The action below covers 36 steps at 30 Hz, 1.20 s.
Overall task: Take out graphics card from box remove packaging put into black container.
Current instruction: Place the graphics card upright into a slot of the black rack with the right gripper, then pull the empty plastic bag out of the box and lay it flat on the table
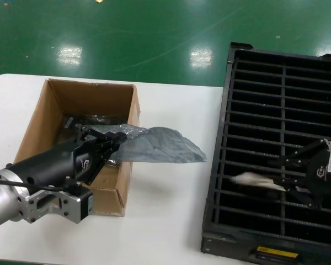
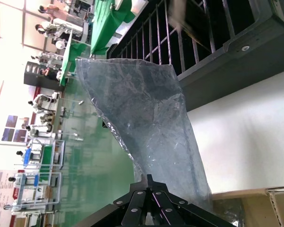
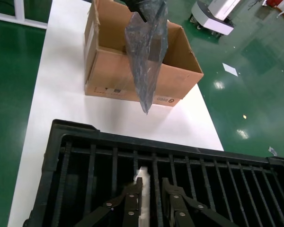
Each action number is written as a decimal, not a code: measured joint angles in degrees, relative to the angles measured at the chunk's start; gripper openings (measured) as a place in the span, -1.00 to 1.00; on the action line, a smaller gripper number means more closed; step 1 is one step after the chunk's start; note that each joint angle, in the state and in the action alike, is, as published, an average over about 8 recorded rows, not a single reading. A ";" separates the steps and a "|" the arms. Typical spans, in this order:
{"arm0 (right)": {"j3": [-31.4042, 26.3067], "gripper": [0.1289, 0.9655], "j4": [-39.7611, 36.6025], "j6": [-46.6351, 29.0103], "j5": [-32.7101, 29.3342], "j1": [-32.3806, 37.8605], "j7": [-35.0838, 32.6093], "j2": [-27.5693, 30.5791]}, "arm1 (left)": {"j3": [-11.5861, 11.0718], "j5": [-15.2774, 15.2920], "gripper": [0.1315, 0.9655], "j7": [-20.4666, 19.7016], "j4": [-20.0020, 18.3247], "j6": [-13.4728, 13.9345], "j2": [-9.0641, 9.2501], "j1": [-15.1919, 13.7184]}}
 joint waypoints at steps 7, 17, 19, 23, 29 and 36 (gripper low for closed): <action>-0.09 -0.65 -0.13 -0.22 0.13 0.00 -0.10 -0.41 | 0.00 0.00 -0.98 0.01 0.00 0.00 0.00 0.00; 2.63 -0.40 0.21 4.42 -1.09 -2.71 1.19 -1.61 | 0.00 0.00 -0.98 0.02 0.00 0.00 0.01 0.00; 4.52 -0.32 0.05 7.67 -2.56 -4.46 2.08 -2.79 | 0.00 0.00 -0.98 0.02 0.00 0.00 0.01 0.00; 9.69 -0.15 -1.54 15.81 -7.27 -8.37 3.66 -7.25 | -0.01 0.00 -0.98 0.01 0.00 0.00 0.00 0.00; 20.16 0.22 -5.98 27.02 -14.30 -12.46 6.87 -18.00 | -0.01 0.00 -0.98 0.01 0.00 0.00 0.00 0.00; 24.62 0.54 -7.61 30.84 -16.01 -13.65 8.42 -22.49 | -0.07 -0.44 -0.98 -0.73 -0.20 0.49 0.02 -0.20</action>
